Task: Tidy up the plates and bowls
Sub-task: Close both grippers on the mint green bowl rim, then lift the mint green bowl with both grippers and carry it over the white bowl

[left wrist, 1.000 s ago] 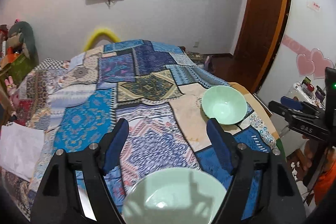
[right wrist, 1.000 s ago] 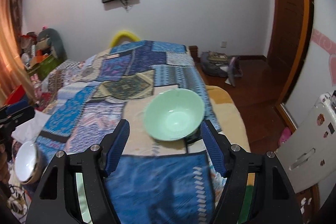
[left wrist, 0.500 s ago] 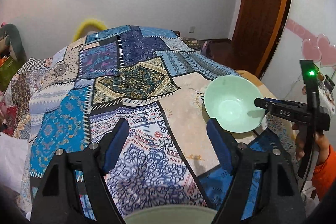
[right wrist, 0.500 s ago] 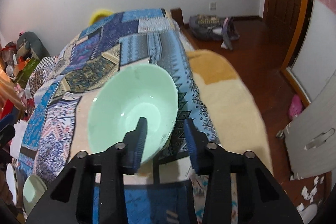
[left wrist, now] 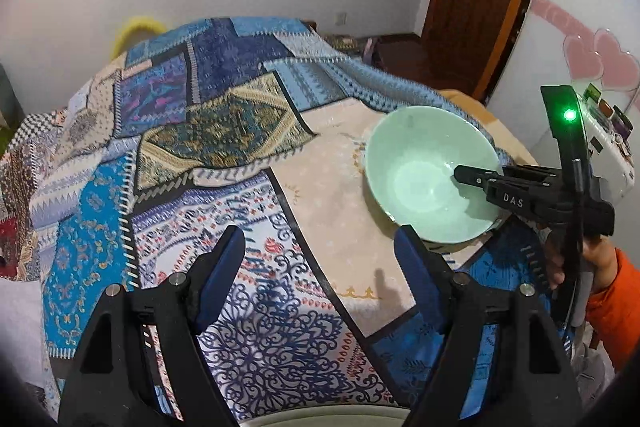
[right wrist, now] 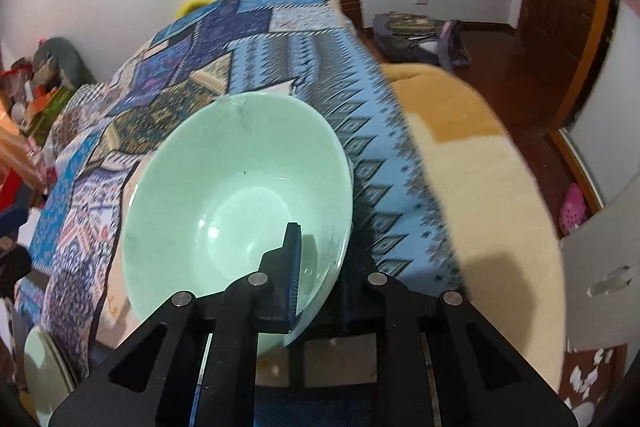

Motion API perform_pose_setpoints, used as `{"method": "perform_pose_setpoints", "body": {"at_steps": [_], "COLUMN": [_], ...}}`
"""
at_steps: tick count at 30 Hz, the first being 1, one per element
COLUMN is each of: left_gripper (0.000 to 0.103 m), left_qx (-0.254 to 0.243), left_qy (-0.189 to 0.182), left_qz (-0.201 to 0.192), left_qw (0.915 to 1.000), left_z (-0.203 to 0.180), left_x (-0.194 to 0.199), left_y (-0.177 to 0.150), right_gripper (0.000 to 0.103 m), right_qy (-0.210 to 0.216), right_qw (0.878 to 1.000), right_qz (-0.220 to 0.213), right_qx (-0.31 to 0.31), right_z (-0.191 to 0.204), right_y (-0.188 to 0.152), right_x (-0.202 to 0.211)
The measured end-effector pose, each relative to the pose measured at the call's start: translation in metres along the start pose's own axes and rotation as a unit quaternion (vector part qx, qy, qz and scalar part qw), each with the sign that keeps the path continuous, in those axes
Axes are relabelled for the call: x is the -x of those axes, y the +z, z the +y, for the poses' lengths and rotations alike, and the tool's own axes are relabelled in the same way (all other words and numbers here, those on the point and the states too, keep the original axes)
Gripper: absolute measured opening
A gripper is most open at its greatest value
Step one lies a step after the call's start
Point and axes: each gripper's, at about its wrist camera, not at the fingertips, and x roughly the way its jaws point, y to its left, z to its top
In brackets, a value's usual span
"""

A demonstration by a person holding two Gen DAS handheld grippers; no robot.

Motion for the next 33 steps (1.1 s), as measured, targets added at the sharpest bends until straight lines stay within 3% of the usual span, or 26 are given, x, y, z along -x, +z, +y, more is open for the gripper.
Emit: {"method": "perform_pose_setpoints", "body": {"at_steps": [4,9,18,20,22,26,33], "left_gripper": [0.077,0.077,0.048,0.034,0.028,0.017,0.016], "left_qx": [0.004,0.006,0.017,0.017,0.021,0.018,0.014], "left_qy": [-0.004,-0.023,-0.037,-0.041,-0.046,-0.052,-0.046], "left_qz": [0.015,0.061,0.133,0.147,0.161,0.149,0.137], "left_qw": [0.9999,0.9979,0.9903,0.9881,0.9856,0.9873,0.9894], "left_z": [0.000,-0.002,-0.003,-0.003,-0.003,-0.006,-0.011], "left_x": [-0.006,-0.022,-0.050,-0.056,-0.062,-0.062,-0.057], "left_y": [0.000,-0.004,-0.021,-0.024,-0.028,-0.028,-0.029], "right_gripper": [0.014,0.014,0.014,0.014,0.014,0.014,0.014], "right_qy": [0.024,0.054,0.087,0.089,0.090,0.092,0.092], "right_qw": [1.000,0.998,0.994,0.994,0.994,0.994,0.995], "right_qz": [0.014,0.028,0.048,0.048,0.050,0.049,0.045], "right_qx": [0.014,0.033,0.037,0.033,0.028,0.020,0.001], "right_z": [0.009,0.025,0.045,0.045,0.044,0.045,0.043], "right_y": [-0.009,-0.018,-0.034,-0.035,-0.035,-0.035,-0.038], "right_x": [0.000,0.005,0.009,0.009,0.008,0.009,0.017]}}
